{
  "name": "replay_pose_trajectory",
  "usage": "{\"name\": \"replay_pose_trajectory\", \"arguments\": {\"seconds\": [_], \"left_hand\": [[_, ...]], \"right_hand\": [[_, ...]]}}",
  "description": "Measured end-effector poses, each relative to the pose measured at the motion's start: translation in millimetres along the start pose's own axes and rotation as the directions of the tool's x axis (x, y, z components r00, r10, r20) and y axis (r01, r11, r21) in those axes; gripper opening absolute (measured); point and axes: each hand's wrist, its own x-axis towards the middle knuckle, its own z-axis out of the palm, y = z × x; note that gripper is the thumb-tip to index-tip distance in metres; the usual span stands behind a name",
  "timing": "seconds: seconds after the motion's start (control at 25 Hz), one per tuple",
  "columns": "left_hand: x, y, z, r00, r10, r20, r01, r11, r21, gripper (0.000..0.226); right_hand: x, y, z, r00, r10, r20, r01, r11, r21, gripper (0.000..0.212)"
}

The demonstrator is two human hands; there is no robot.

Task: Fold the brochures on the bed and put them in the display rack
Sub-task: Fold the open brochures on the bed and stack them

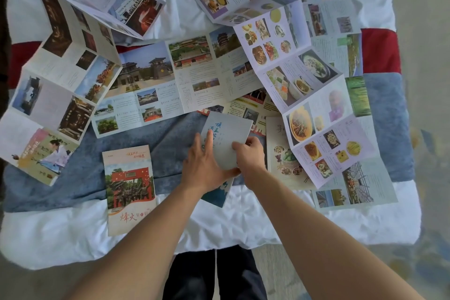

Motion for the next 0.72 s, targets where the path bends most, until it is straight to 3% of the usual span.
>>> {"name": "replay_pose_trajectory", "arguments": {"seconds": [0.2,0.28,0.4,0.48,0.6,0.72], "left_hand": [[3,-4,-5,0.999,0.037,-0.035,-0.038,0.999,-0.022,0.131],[2,-2,-5,0.999,0.029,-0.042,-0.030,0.999,-0.024,0.129],[0,-4,-2,0.999,0.031,-0.045,-0.031,0.999,-0.013,0.126],[-2,-7,2,0.998,0.039,-0.053,-0.039,0.999,-0.002,0.126],[-4,-10,8,0.997,0.046,-0.061,-0.045,0.999,0.021,0.127],[-5,-11,10,0.997,0.051,-0.057,-0.049,0.998,0.035,0.127]], "right_hand": [[-2,19,-14,0.958,-0.249,-0.144,0.193,0.928,-0.317,0.042],[1,34,-31,0.919,-0.308,-0.245,0.159,0.860,-0.485,0.047],[0,63,-54,0.895,-0.363,-0.259,0.072,0.691,-0.720,0.060],[-3,76,-63,0.896,-0.262,-0.359,-0.046,0.749,-0.660,0.070],[-7,82,-62,0.838,0.000,-0.546,-0.197,0.932,-0.303,0.078],[-4,83,-56,0.787,0.230,-0.573,-0.281,0.960,-0.001,0.083]]}}
